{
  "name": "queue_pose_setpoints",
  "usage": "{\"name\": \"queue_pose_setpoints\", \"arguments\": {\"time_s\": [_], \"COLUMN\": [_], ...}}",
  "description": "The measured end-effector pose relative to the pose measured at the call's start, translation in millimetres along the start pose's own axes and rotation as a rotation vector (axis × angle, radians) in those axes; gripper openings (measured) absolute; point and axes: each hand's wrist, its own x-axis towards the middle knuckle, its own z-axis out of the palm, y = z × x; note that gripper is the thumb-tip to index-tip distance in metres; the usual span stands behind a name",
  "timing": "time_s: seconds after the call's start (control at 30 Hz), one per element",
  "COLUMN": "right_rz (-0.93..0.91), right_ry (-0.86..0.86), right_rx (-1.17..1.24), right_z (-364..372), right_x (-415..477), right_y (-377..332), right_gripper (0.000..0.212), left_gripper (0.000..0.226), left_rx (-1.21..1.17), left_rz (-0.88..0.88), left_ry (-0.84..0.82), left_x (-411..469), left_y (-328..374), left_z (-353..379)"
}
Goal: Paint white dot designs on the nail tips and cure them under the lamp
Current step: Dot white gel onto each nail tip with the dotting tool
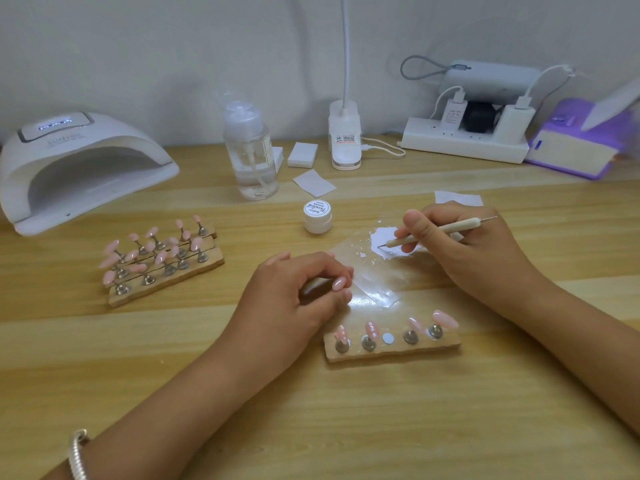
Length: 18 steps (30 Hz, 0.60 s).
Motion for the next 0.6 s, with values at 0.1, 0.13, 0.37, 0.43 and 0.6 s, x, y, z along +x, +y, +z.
{"name": "queue_pose_setpoints", "arguments": {"time_s": [0.1, 0.13, 0.37, 0.43, 0.6], "right_rz": [0.003, 0.002, 0.010, 0.011, 0.017], "right_ry": [0.003, 0.013, 0.022, 0.007, 0.018], "right_rx": [0.013, 0.003, -0.012, -0.008, 0.004], "right_z": [-0.5, -0.8, -0.7, -0.4, -0.3], "right_x": [-0.3, -0.2, 0.4, 0.4, 0.7], "right_y": [0.5, 0.9, 1.0, 0.7, -0.5], "right_gripper": [0.035, 0.035, 0.035, 0.034, 0.035], "left_gripper": [0.019, 0.019, 0.018, 0.019, 0.017], "left_rx": [-0.012, -0.014, -0.012, -0.007, -0.002], "left_rz": [-0.004, -0.005, -0.001, 0.003, 0.006], "left_ry": [0.002, 0.003, 0.010, 0.009, 0.007], "left_x": [0.2, 0.2, 0.4, 0.4, -0.3], "left_y": [-0.5, -0.4, -0.2, -0.3, -0.1], "left_z": [0.9, 1.0, 0.9, 1.0, 0.5]}}
